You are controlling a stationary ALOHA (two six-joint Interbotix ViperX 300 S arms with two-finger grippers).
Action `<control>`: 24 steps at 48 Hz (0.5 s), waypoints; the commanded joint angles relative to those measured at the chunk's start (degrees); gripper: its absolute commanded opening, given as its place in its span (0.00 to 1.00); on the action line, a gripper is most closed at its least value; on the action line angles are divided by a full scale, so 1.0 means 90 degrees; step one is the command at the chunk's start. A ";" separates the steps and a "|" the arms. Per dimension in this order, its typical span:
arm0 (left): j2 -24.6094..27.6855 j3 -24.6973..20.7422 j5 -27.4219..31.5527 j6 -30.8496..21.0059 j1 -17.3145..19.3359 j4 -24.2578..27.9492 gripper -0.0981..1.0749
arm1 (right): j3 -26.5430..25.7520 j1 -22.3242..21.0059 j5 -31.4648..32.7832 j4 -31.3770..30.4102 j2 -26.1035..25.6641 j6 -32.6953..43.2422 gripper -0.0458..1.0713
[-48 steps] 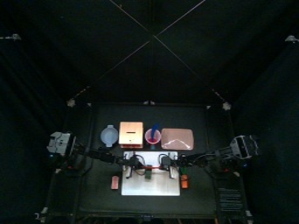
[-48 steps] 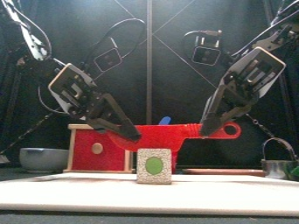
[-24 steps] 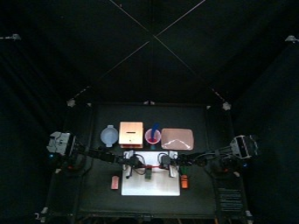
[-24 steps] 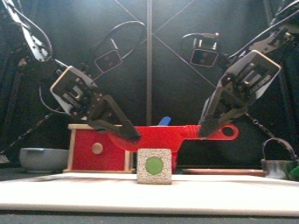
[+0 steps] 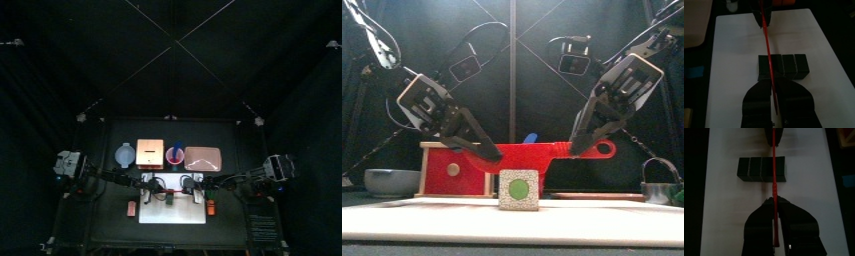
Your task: Cut sushi roll
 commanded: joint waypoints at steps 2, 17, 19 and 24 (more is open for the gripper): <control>-0.0029 -0.0049 0.0088 0.0020 -0.0020 -0.0010 0.41 | -0.0107 0.0029 -0.0010 0.0000 -0.0088 -0.0020 0.33; 0.0117 -0.0049 0.0244 0.0020 0.0029 -0.0010 0.41 | -0.0088 -0.0020 0.0000 -0.0049 0.0020 -0.0029 0.33; 0.0137 -0.0059 0.0254 0.0020 0.0029 -0.0010 0.41 | -0.0088 -0.0020 0.0010 -0.0068 0.0020 -0.0029 0.33; 0.0166 -0.0059 0.0254 0.0020 0.0039 -0.0010 0.41 | -0.0059 -0.0020 0.0010 -0.0098 0.0059 -0.0029 0.33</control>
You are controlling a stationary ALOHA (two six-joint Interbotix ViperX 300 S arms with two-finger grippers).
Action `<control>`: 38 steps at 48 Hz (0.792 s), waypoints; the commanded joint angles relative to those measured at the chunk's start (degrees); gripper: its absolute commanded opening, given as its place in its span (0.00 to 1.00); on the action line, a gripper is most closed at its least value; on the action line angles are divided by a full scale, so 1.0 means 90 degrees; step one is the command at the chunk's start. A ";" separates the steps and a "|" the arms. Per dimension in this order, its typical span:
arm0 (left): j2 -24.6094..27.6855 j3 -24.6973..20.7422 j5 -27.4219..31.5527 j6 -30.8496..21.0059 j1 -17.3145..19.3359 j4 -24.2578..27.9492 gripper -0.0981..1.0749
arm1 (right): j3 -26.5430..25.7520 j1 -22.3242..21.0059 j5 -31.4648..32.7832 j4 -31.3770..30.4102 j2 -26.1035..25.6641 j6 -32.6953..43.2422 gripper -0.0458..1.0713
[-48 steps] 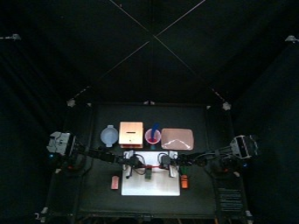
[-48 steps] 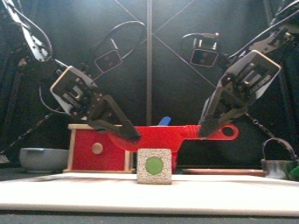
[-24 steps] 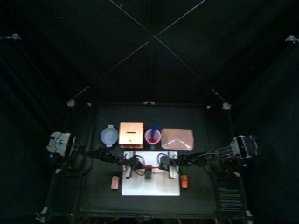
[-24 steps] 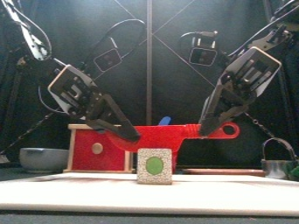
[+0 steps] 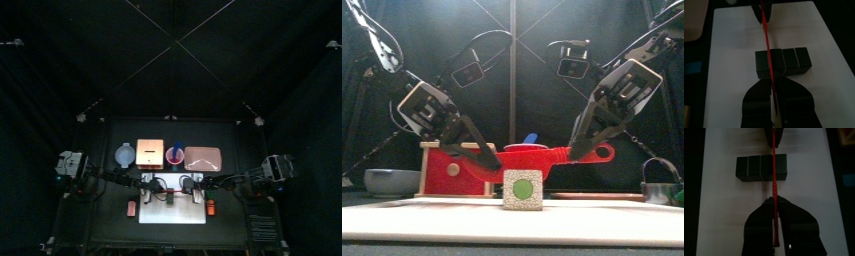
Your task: Cut sushi roll
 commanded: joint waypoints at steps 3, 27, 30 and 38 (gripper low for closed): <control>0.0029 0.0020 0.0049 0.0020 0.0020 -0.0010 0.41 | -0.0049 0.0010 0.0010 -0.0020 0.0000 -0.0020 0.33; 0.0107 0.0010 0.0391 0.0020 0.0020 -0.0010 0.41 | -0.0049 -0.0215 0.0049 -0.0527 0.0313 -0.0039 0.33; -0.0098 0.0010 0.0391 0.0020 0.0029 0.0000 0.41 | -0.0010 -0.0244 0.0117 -0.0586 0.0059 -0.0020 0.33; -0.0635 -0.0020 0.0391 0.0029 -0.0049 0.0000 0.41 | 0.0049 -0.0215 0.0312 -0.0654 -0.0605 -0.0020 0.33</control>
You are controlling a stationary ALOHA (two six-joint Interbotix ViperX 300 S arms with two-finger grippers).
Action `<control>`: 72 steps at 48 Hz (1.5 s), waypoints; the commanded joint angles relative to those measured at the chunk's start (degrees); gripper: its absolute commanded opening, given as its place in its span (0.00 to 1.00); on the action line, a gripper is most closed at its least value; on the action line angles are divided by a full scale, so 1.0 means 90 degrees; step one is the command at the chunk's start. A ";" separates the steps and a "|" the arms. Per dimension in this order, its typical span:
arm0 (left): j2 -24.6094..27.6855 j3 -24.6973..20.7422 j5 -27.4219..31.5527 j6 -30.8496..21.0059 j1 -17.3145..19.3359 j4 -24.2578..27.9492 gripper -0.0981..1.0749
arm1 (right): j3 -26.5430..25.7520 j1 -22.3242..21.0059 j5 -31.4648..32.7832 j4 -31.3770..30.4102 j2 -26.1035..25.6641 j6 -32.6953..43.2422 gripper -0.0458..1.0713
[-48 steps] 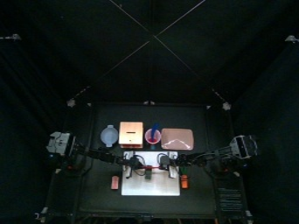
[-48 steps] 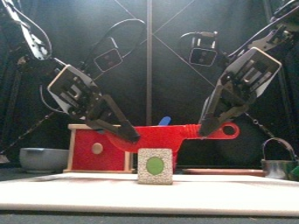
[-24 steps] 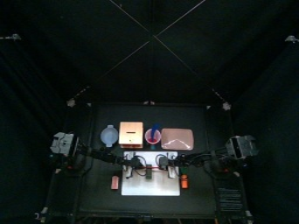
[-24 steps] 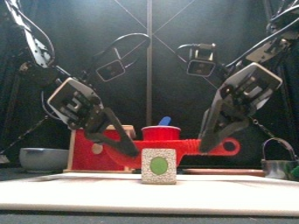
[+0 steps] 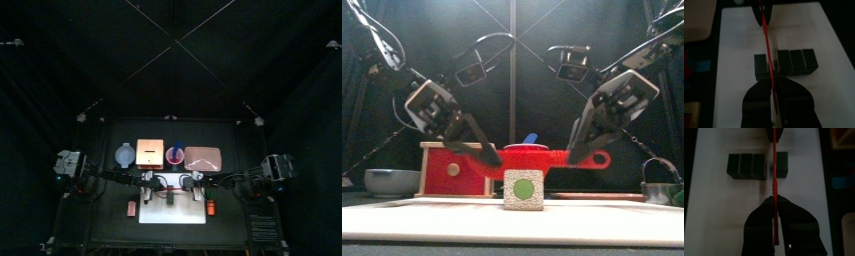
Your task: Cut sushi roll
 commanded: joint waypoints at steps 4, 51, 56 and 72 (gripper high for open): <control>-0.0273 0.0000 0.0039 0.0010 -0.0137 0.0010 0.41 | 0.0029 0.0088 0.0205 -0.0029 -0.0547 -0.0010 0.33; 0.0635 -0.0146 0.0322 0.0010 -0.0635 -0.0449 0.41 | -0.0127 0.0537 0.0273 0.0186 0.0410 -0.0010 0.33; 0.0811 -0.0146 0.0430 0.0010 -0.0596 -0.0449 0.41 | -0.0146 0.0518 0.0273 0.0225 0.0537 0.0000 0.33; 0.0303 -0.0195 0.0723 0.0010 -0.0527 -0.0449 0.41 | -0.0137 0.0508 0.0430 0.0059 0.0098 -0.0010 0.33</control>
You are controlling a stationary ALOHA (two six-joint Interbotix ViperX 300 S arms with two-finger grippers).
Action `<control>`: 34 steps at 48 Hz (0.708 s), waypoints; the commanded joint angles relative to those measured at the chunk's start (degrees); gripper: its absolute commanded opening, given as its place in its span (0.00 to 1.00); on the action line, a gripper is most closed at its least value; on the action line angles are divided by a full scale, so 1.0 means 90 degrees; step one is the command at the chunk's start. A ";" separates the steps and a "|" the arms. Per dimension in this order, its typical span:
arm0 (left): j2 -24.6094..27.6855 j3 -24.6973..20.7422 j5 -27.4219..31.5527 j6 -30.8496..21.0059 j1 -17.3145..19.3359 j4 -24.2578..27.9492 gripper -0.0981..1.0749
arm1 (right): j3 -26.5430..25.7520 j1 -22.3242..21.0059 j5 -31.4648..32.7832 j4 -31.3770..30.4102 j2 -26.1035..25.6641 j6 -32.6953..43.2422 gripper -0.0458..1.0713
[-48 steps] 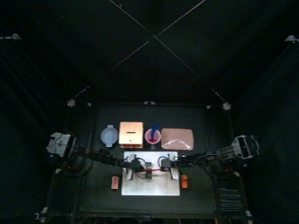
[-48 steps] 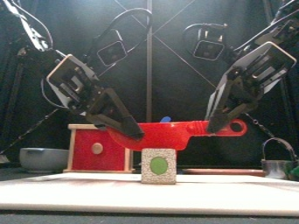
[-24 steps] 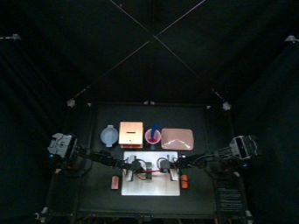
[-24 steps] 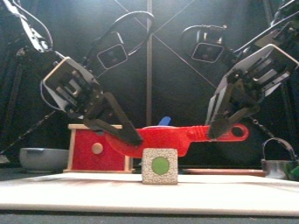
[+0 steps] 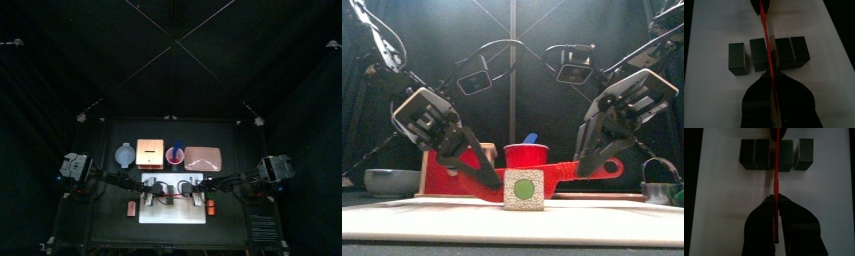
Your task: Cut sushi roll
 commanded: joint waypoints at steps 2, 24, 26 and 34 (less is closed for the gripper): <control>-0.0469 0.0068 0.0283 0.0010 -0.0068 0.0029 0.41 | 0.0039 0.0049 0.0244 -0.0098 -0.0479 -0.0029 0.33; -0.0508 -0.0010 0.0313 -0.0010 -0.0557 -0.0371 0.41 | 0.0068 0.0234 0.0322 0.0000 -0.0723 -0.0010 0.33; -0.0449 -0.0049 0.0313 0.0000 -0.0586 -0.0449 0.41 | 0.0068 0.0244 0.0332 0.0020 -0.0703 -0.0010 0.33; -0.0400 -0.0068 0.0313 0.0000 -0.0674 -0.0527 0.41 | 0.0059 0.0332 0.0322 0.0088 -0.0645 -0.0020 0.33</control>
